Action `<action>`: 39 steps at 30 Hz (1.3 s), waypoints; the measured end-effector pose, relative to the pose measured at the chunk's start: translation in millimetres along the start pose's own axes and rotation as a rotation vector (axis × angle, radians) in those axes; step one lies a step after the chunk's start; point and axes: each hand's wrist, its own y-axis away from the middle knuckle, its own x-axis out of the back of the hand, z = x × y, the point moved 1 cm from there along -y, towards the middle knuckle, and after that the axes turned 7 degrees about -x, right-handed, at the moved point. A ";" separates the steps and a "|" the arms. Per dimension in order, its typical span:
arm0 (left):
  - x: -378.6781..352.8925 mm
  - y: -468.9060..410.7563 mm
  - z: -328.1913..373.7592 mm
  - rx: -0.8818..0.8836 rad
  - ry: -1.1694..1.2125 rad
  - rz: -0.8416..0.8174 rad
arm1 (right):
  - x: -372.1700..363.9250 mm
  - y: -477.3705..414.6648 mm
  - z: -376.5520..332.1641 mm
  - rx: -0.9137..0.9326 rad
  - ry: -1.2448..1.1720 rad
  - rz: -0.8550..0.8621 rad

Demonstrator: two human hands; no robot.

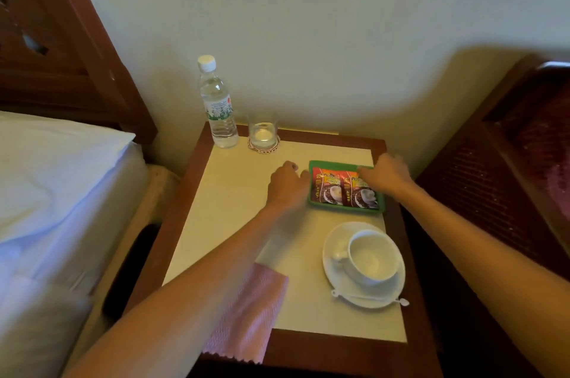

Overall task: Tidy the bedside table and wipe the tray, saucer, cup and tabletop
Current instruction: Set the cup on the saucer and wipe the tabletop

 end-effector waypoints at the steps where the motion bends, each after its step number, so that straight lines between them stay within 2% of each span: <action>1: -5.5 1.3 4.7 0.003 -0.024 -0.038 | -2.9 2.4 5.2 -0.031 0.030 -0.042; 5: -8.4 4.0 12.5 0.013 -0.009 -0.068 | -11.8 17.8 -0.6 -0.018 -0.060 -0.172; 16: 118.2 -15.9 -63.9 0.097 -0.111 0.224 | -62.9 55.6 -136.1 0.149 -0.301 -0.358; 23: 146.5 -22.1 -97.1 0.062 -0.117 0.238 | -77.4 65.4 -168.2 0.206 -0.283 -0.356; 26: 145.7 -4.2 -96.7 -0.011 -0.314 0.281 | -62.1 69.9 -149.5 0.202 -0.217 -0.245; 28: 139.8 18.7 -94.7 -0.146 -0.321 0.308 | -47.4 71.3 -131.6 0.216 -0.202 -0.149; 30: 129.1 50.6 -95.5 -0.326 -0.287 0.206 | -33.8 74.7 -107.6 0.238 -0.210 -0.115; 32: 117.3 81.7 -98.9 -0.457 -0.317 0.031 | -21.7 80.6 -80.7 0.236 -0.241 -0.102; 35: 96.8 121.9 -103.2 -0.535 -0.432 -0.182 | -0.7 93.9 -39.8 0.215 -0.302 -0.060; 37: 81.3 143.8 -106.8 -0.580 -0.525 -0.230 | 10.5 100.3 -14.9 0.191 -0.345 -0.032; 39: 64.8 163.9 -108.6 -0.618 -0.543 -0.173 | 17.4 107.6 9.1 0.158 -0.379 -0.005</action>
